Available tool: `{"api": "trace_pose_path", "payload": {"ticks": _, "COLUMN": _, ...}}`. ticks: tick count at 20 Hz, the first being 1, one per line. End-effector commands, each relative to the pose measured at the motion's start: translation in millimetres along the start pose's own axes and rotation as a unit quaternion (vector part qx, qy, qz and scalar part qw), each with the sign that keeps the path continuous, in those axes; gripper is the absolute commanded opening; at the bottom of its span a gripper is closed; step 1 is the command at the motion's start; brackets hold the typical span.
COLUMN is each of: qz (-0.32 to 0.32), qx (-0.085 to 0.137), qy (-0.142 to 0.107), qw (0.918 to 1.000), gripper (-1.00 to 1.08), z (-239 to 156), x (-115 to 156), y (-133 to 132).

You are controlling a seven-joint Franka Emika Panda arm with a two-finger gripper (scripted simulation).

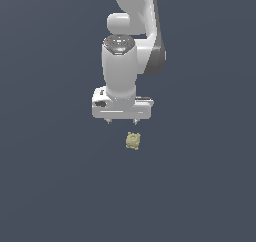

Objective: Pick up the object and move it to a goal position.

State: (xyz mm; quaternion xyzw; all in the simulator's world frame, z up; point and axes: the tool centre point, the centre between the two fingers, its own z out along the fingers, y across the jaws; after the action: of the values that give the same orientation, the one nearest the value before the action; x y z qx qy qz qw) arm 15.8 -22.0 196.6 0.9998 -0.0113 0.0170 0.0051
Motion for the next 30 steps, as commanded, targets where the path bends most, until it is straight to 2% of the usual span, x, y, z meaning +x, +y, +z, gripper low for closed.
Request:
{"api": "trace_pose_path", "payload": {"ticks": 1, "qz": -0.003, "qx": -0.001, "qy": -0.002, "qw": 1.0000, "gripper": 1.00, "z": 0, "x": 0, "y": 2}}
{"api": "trace_pose_path", "payload": {"ticks": 11, "qz": 0.006, "qx": 0.000, "qy": -0.003, "qw": 1.0000, "gripper": 1.00, "z": 10, "x": 0, "y": -3}}
{"api": "trace_pose_path", "payload": {"ticks": 24, "qz": 0.070, "qx": 0.003, "qy": -0.014, "qw": 0.9975, "gripper": 1.00, "z": 87, "x": -4, "y": -39}}
{"api": "trace_pose_path", "payload": {"ticks": 30, "qz": 0.084, "qx": 0.003, "qy": -0.017, "qw": 0.9963, "gripper": 1.00, "z": 105, "x": -7, "y": -47}}
